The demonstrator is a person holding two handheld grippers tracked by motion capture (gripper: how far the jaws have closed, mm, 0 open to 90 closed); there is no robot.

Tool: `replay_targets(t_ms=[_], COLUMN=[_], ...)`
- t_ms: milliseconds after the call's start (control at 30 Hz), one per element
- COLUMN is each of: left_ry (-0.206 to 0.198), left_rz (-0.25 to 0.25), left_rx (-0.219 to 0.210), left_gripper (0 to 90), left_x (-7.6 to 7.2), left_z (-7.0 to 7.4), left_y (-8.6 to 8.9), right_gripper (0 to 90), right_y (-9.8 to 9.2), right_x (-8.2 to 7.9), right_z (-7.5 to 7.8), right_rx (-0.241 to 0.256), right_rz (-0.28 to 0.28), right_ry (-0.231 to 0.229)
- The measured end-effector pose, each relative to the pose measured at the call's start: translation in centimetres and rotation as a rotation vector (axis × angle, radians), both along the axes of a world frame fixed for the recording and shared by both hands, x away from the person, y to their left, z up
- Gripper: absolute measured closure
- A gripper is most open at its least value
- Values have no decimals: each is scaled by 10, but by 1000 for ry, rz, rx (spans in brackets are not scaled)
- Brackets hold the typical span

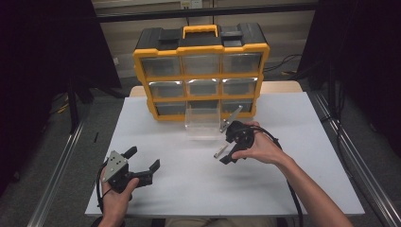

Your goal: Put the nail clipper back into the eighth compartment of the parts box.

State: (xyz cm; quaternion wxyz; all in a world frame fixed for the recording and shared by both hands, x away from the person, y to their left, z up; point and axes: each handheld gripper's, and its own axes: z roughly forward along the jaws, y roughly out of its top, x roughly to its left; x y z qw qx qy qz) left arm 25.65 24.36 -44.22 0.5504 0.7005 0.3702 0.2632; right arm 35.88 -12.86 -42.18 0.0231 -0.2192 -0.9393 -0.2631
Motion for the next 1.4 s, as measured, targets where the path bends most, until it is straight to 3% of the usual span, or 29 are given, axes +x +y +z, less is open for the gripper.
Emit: replay_targets(t_ms=[67, 333, 567, 767, 867, 967, 1000, 1400], left_ry=[9, 2, 1, 5, 3, 4, 5, 5], left_rz=[-7, -3, -8, -9, -13, -14, -12, -13], left_rx=[-28, -13, -10, -6, -9, -8, -7, -4], left_gripper=[35, 38, 38, 38, 38, 38, 38, 38], left_x=[1, 1, 0, 0, 1, 1, 1, 1], left_z=[0, 0, 0, 0, -1, -1, -1, 0], left_y=[0, 1, 0, 0, 0, 0, 0, 0], right_gripper=[88, 124, 156, 184, 193, 206, 209, 267], right_y=[3, 16, 25, 28, 30, 31, 31, 37], right_x=[3, 14, 23, 29, 30, 32, 35, 38], right_z=[0, -9, -14, -17, -23, -25, -26, -31], right_rx=[-23, -116, -141, -129, -169, -173, -164, -206], right_rz=[26, 76, 99, 109, 112, 103, 129, 143], right_ry=[8, 36, 40, 55, 61, 49, 30, 37])
